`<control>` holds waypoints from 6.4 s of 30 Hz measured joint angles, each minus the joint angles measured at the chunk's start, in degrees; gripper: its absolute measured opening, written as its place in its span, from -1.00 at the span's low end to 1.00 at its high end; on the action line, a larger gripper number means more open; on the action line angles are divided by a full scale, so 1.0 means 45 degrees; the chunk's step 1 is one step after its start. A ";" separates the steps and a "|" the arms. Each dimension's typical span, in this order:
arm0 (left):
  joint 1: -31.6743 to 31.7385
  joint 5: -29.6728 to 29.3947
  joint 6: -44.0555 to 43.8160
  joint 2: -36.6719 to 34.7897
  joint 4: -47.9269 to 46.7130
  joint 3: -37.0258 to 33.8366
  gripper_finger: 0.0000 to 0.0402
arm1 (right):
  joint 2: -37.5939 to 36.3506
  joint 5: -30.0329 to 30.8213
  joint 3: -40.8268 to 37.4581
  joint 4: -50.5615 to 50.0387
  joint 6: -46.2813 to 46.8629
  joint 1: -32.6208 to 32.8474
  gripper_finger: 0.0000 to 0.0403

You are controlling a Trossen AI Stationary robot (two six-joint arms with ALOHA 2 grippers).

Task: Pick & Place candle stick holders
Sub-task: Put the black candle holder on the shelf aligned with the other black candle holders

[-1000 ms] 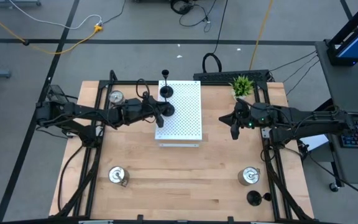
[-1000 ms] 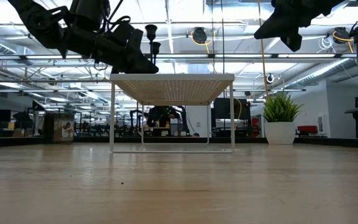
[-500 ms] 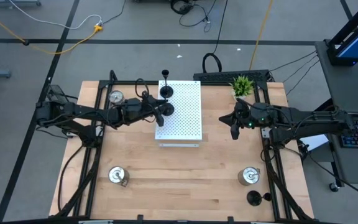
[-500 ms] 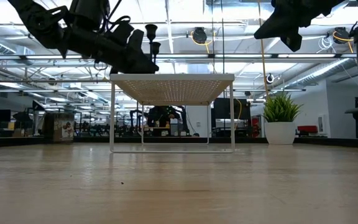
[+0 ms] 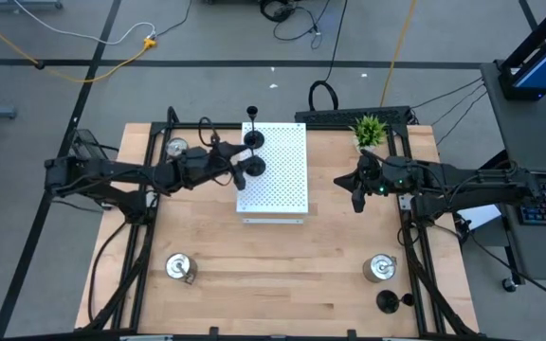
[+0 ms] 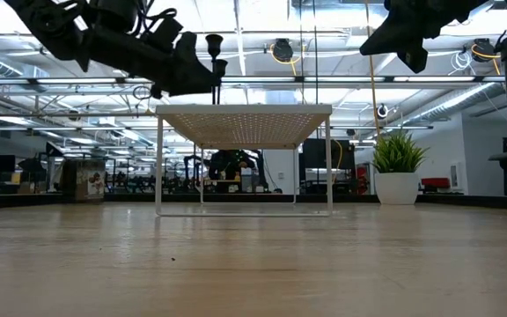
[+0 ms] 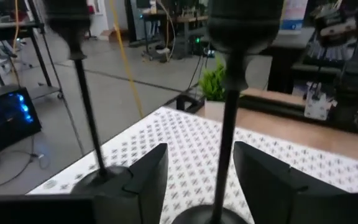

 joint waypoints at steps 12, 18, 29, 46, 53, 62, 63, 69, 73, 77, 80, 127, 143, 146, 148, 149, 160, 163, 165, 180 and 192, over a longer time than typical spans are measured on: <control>-0.0426 -0.0038 -0.0447 -0.3431 -0.5258 0.0000 0.08 | 0.0000 0.0000 0.0000 0.0000 0.0000 0.0000 -0.99; -0.1017 -0.0033 -0.0830 -0.4804 -0.7064 0.0000 0.08 | -0.0004 0.0000 0.0000 0.0010 -0.0024 0.0000 -0.99; -0.1683 0.0016 -0.3461 -0.6956 -0.9296 0.0000 0.08 | 0.0000 0.0000 0.0000 0.0005 -0.0680 0.0000 -1.00; -0.1739 0.0040 -0.3942 -0.7817 -0.9299 0.0000 0.08 | -0.0005 -0.2065 0.0005 0.0380 -0.1708 0.0006 -1.00; -0.1739 0.0042 -0.5044 -0.7817 -0.9180 0.0000 0.08 | -0.0110 -0.5257 0.0005 -0.0003 -0.2462 0.0010 -1.00; -0.1739 0.0533 -0.6275 -0.7817 -0.8984 0.0000 0.08 | -0.1349 -1.0584 0.0010 -0.3031 -0.3449 0.0010 -1.00; -0.1739 0.0664 -0.6304 -0.7817 -0.8874 0.0000 0.08 | -0.1576 -1.1079 0.0010 -0.3208 -0.3452 0.0010 -1.00; -0.1739 0.1779 -0.6220 -0.7817 -0.8459 0.0000 0.08 | -0.2681 -1.1984 0.0280 -0.3838 -0.3453 0.0754 -1.00; -0.1749 0.2544 -0.6171 -0.7817 -0.8403 0.0000 0.08 | -0.2619 -1.1186 0.1305 -0.5128 -0.3516 0.1934 -1.00; -0.1749 0.3009 -0.5744 -0.7817 -0.8413 0.0000 0.08 | -0.2060 -0.9445 0.2522 -0.7186 -0.3634 0.3387 -1.00; -0.1749 0.3160 -0.5334 -0.7817 -0.8434 0.0000 0.08 | -0.1396 -0.8117 0.3420 -0.8629 -0.3149 0.4589 -1.00; -0.1739 0.3382 -0.4457 -0.7812 -0.9860 0.0000 0.08 | 0.5274 -0.3333 0.7956 -1.0887 1.0147 1.3930 -1.00; -0.1739 0.3379 -0.4297 -0.7812 -0.9857 0.0000 0.08 | 0.5265 -0.3342 0.7951 -1.2465 1.1526 1.3925 -0.41; -0.1739 0.3377 -0.4154 -0.7812 -0.9855 0.0000 0.08 | 0.5265 -0.3360 0.7951 -1.2662 1.1484 1.3925 -0.25; -0.1739 0.3377 -0.4095 -0.7812 -0.9855 0.0000 0.08 | 0.5265 -0.3371 0.7951 -1.2692 1.1467 1.3925 -0.15; -0.1739 0.3377 -0.4049 -0.7812 -0.9855 0.0000 0.08 | 0.5265 -0.3375 0.7951 -1.2682 1.1468 1.3925 -0.11; -0.1739 0.3377 -0.3780 -0.7812 -0.9860 0.0000 0.08 | 0.5270 -0.3370 0.7745 -1.2662 1.1929 1.3925 -0.04; -0.1739 0.3377 -0.3762 -0.7812 -0.9860 0.0000 0.08 | 0.5270 -0.3559 0.7425 -1.2482 1.1944 1.3925 -0.05; -0.1741 0.3377 -0.3770 -0.7812 -0.9860 0.0000 0.08 | 0.5275 -0.4004 0.7223 -1.2263 1.1955 1.3920 -0.05; -0.1741 0.3377 -0.3772 -0.7812 -0.9860 0.0000 0.08 | 0.5280 -0.4060 0.5914 -1.0300 1.2545 1.3920 -0.09; -0.1744 0.3377 -0.3777 -0.7812 -0.9860 0.0000 0.08 | 0.5280 -0.4362 0.4970 -0.9129 1.2565 1.3920 -0.13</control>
